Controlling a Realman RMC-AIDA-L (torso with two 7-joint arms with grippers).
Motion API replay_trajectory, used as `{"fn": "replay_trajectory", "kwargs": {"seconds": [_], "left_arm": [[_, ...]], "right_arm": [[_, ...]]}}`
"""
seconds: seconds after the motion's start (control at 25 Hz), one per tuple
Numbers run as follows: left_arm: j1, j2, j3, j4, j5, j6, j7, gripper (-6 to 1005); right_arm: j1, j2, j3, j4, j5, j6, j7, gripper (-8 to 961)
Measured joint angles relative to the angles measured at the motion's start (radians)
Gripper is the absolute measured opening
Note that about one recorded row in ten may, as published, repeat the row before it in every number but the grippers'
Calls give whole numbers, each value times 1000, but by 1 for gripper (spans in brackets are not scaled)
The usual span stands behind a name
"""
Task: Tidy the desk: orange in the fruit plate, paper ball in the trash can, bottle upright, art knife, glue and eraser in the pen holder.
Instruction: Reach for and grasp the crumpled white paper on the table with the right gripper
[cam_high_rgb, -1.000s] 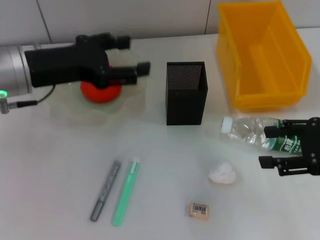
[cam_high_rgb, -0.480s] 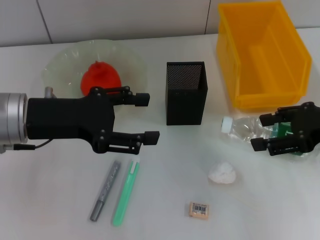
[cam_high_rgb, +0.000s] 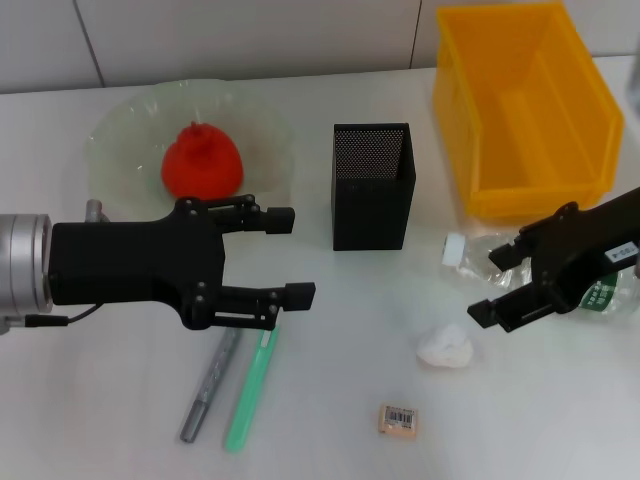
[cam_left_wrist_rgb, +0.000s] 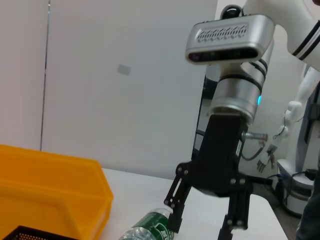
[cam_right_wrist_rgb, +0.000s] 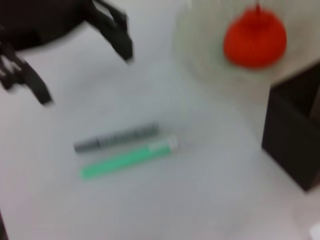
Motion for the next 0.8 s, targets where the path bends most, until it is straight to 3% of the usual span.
{"fn": "replay_trajectory", "kwargs": {"seconds": [0.2,0.8], "left_arm": [[7,-4,0,1,0,1,1,828],[10,-6,0,-3,-3,3,2,827]], "right_arm": [[26,0,-117,-4,-116,2,69,774],[31,2,-233,64,-143,107,89,775]]}}
